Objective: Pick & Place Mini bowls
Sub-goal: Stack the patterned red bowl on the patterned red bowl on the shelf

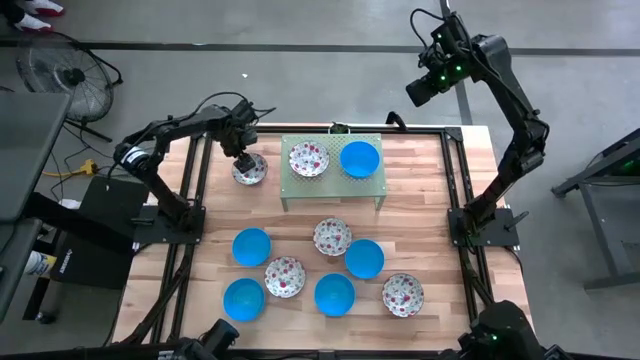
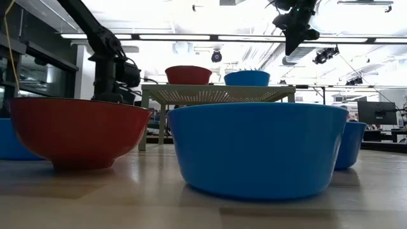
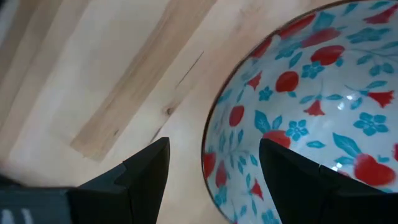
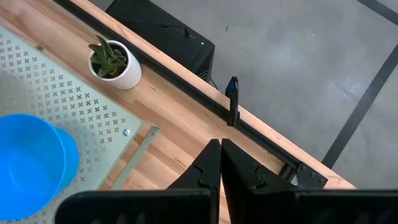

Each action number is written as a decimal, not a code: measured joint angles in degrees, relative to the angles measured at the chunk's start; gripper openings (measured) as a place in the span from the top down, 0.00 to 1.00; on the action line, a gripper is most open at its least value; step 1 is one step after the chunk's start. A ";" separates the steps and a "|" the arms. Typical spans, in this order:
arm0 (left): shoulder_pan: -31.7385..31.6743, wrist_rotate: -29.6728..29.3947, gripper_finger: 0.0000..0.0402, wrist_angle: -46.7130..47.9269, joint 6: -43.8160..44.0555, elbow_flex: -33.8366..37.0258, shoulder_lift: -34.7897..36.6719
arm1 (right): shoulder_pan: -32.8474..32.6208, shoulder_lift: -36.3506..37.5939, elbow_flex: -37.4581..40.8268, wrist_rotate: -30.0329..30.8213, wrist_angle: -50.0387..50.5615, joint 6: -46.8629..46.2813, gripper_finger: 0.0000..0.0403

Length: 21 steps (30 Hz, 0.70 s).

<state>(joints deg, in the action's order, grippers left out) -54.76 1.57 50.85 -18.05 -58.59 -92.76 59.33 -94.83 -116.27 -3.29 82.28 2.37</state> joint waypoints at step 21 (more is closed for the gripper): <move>-0.02 2.87 0.39 0.21 -0.78 -0.02 -0.79 | -0.02 -0.02 0.00 0.33 -0.02 0.63 1.00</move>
<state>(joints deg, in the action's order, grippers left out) -54.78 4.44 51.06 -18.82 -58.61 -93.56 59.31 -94.85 -116.27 -2.96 82.26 3.01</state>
